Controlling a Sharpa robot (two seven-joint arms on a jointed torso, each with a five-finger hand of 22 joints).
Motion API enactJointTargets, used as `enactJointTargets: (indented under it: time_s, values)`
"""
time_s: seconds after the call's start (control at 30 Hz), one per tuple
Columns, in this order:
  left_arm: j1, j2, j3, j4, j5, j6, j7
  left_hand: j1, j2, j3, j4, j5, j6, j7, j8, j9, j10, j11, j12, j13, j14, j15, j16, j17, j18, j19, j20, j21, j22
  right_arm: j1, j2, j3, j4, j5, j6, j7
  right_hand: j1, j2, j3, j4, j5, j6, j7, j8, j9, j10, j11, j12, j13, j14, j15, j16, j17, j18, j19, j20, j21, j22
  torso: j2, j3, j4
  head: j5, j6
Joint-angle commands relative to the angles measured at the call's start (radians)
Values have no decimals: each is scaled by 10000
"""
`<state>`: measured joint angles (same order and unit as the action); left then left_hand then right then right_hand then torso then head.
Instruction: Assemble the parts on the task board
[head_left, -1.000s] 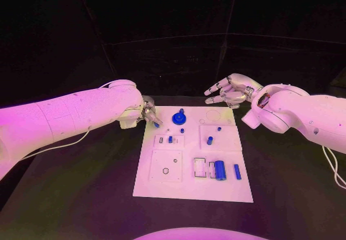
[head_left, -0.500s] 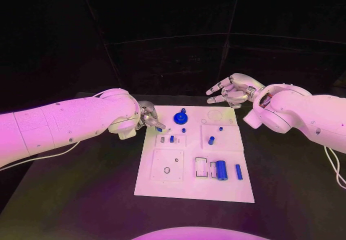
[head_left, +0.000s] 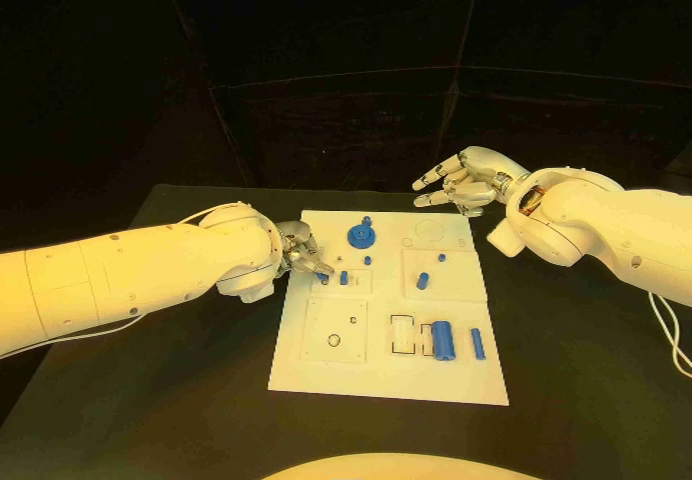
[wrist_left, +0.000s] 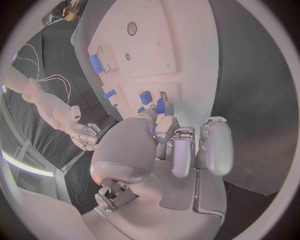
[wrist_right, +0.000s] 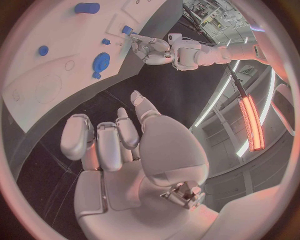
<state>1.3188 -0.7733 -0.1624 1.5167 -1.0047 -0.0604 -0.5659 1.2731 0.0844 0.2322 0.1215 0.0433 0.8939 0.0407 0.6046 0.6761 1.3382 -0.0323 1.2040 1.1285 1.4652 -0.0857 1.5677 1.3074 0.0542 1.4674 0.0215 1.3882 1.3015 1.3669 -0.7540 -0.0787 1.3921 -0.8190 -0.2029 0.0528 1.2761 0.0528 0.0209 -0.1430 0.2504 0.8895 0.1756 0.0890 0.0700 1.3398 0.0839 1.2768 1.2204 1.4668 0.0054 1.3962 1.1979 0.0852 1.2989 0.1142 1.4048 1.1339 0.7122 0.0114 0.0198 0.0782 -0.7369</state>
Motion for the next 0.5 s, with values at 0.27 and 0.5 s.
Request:
enactJointTargets:
  time_s: [0.27,0.5]
  values:
    - [-95,42,-21,24,-493,-296,-124,5,-162,424,-332,34,72,-70,96,53,-17,-38,-102,-104,1056,-65,31,2634,26,117,-68,35,3,12,-10,5,13,-11,67,12,-36,62,-39,-11,-40,-8,-42,59,7,-63,-32,-44,-10,290,-19,-54,-9,60,-66,5,-33,-9,16,3,-20,30,-40]
    - [-106,91,-23,62,-526,6,-183,-37,-305,458,-367,34,127,-101,183,101,32,-61,-56,-53,1056,-79,31,2634,25,121,-76,41,18,10,-15,5,15,-11,71,12,-36,62,-39,-11,-40,-8,-42,59,7,-63,-32,-44,-10,290,-19,-54,-9,60,-66,5,-33,-9,16,6,-13,11,-57]
